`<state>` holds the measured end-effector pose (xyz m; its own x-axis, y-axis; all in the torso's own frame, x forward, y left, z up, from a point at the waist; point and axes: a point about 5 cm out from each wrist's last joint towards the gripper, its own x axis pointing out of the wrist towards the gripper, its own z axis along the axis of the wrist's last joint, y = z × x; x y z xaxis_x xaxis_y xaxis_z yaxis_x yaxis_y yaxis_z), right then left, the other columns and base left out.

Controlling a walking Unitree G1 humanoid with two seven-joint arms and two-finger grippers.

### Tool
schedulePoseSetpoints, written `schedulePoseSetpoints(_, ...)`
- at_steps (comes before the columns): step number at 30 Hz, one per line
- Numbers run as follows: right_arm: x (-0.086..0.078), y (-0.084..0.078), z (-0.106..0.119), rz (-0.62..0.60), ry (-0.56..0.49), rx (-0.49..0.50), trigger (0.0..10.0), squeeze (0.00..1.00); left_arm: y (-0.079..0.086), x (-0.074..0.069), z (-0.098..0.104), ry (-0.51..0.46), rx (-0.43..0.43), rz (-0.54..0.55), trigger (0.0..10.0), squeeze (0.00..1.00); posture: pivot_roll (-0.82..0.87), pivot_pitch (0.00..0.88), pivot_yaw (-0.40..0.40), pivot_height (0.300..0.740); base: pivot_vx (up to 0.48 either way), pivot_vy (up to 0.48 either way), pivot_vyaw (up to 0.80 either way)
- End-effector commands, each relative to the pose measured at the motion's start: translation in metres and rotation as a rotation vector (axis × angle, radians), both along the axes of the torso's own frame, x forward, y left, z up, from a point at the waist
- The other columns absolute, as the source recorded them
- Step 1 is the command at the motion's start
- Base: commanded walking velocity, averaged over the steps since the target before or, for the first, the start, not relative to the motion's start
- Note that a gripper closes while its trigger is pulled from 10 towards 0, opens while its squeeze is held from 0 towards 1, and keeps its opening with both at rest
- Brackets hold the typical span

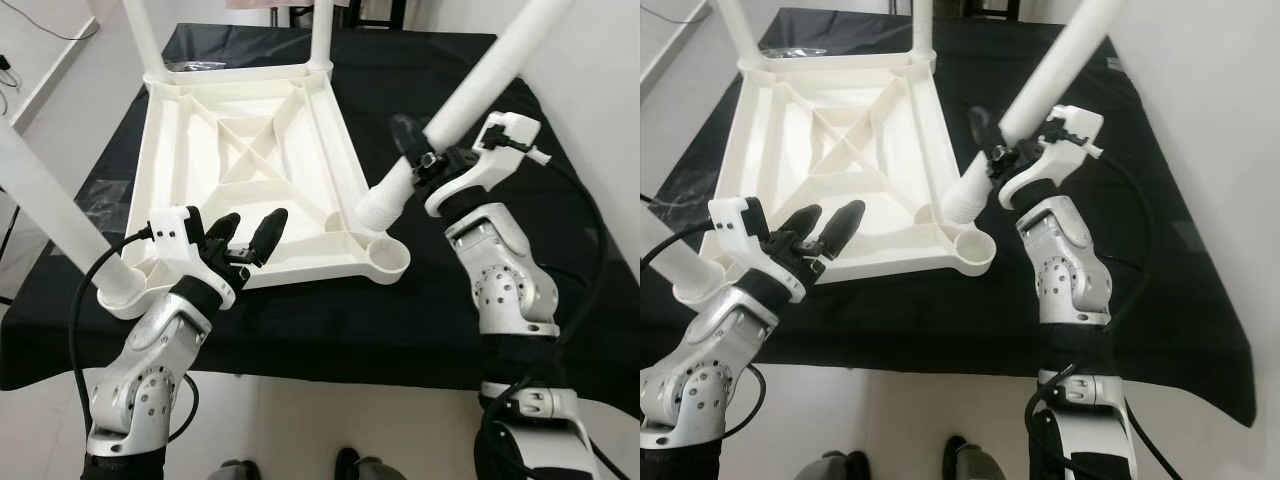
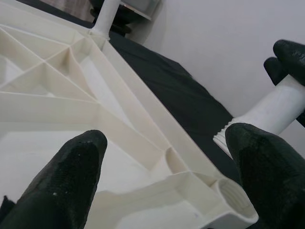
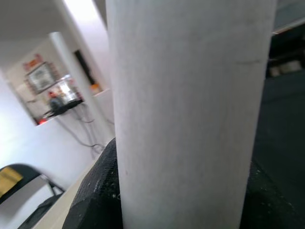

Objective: Building children table

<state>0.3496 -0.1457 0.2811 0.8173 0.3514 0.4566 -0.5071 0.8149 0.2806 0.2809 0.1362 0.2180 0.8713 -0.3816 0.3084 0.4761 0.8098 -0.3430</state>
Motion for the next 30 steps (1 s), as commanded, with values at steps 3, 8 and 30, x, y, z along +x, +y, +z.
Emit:
schedulePoseSetpoints(3,-0.007,-0.002,0.004,0.026,-0.048,-0.003,10.0,0.0,-0.01,-0.004,-0.008,0.018,0.031,-0.009,10.0,0.0,-0.01,0.197,-0.07,0.74,0.0,0.0,0.8)
schedulePoseSetpoints(8,-0.009,-0.001,0.004,0.04,-0.058,-0.021,10.0,0.0,-0.02,-0.008,-0.018,0.025,0.09,-0.032,10.0,0.0,-0.01,0.197,-0.067,0.74,0.0,0.0,0.8)
schedulePoseSetpoints(30,-0.011,0.001,0.001,0.04,-0.08,-0.035,10.0,0.0,-0.021,-0.013,-0.043,0.066,0.144,-0.025,10.0,0.0,-0.02,0.198,-0.068,0.74,0.0,0.0,0.59)
